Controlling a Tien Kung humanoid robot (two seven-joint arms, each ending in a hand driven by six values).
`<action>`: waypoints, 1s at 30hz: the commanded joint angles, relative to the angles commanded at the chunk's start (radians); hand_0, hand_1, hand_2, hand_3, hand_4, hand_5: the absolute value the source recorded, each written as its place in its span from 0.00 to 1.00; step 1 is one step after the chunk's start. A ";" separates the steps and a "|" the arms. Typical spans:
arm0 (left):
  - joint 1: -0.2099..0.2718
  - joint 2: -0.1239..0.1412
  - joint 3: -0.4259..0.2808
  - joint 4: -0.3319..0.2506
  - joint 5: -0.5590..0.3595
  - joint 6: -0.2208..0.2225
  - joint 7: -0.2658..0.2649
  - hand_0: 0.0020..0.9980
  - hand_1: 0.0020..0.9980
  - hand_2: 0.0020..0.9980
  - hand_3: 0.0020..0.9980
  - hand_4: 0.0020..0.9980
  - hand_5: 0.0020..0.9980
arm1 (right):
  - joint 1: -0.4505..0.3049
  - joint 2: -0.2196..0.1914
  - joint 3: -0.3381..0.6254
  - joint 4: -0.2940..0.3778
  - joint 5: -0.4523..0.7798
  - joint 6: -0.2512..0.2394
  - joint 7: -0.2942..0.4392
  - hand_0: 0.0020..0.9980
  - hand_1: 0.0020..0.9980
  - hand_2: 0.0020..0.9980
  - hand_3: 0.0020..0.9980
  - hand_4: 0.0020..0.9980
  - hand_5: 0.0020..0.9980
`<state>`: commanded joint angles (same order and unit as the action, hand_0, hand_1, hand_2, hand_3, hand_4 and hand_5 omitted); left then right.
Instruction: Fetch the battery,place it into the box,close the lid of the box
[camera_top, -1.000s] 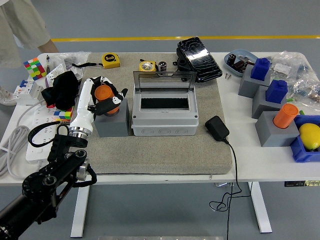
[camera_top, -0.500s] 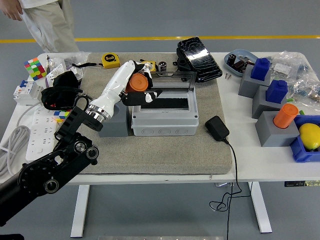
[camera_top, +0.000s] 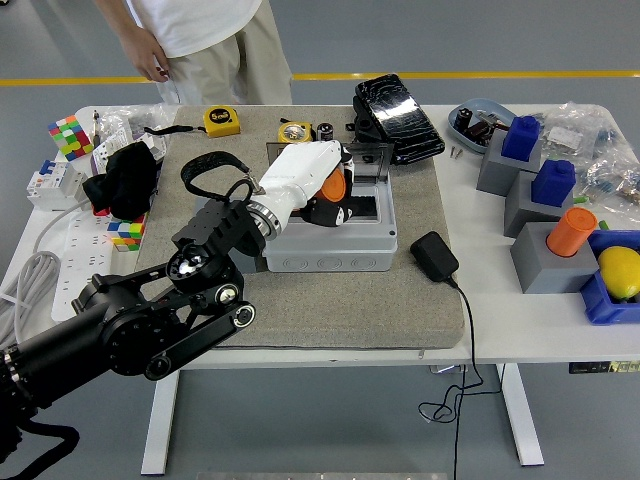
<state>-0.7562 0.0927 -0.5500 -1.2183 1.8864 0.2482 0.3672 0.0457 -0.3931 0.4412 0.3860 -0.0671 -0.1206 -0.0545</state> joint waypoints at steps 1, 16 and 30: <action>-0.005 -0.004 0.010 0.006 0.002 -0.002 0.005 0.24 0.13 0.12 0.21 0.67 0.00 | 0.000 0.000 -0.001 0.000 0.000 0.000 0.000 0.62 0.64 0.67 0.57 0.99 0.52; -0.103 -0.085 0.083 0.149 0.091 -0.039 0.076 0.22 0.14 0.13 0.25 0.75 0.00 | 0.006 -0.001 -0.014 0.003 0.000 -0.001 0.000 0.62 0.64 0.67 0.57 0.99 0.52; -0.150 -0.093 0.131 0.217 0.080 -0.054 0.078 0.23 0.19 0.16 0.31 0.76 0.00 | 0.010 -0.002 -0.021 0.005 0.001 -0.001 0.001 0.62 0.64 0.67 0.57 0.99 0.52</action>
<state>-0.9062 0.0000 -0.4188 -1.0016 1.9661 0.1938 0.4449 0.0560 -0.3950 0.4203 0.3911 -0.0664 -0.1215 -0.0537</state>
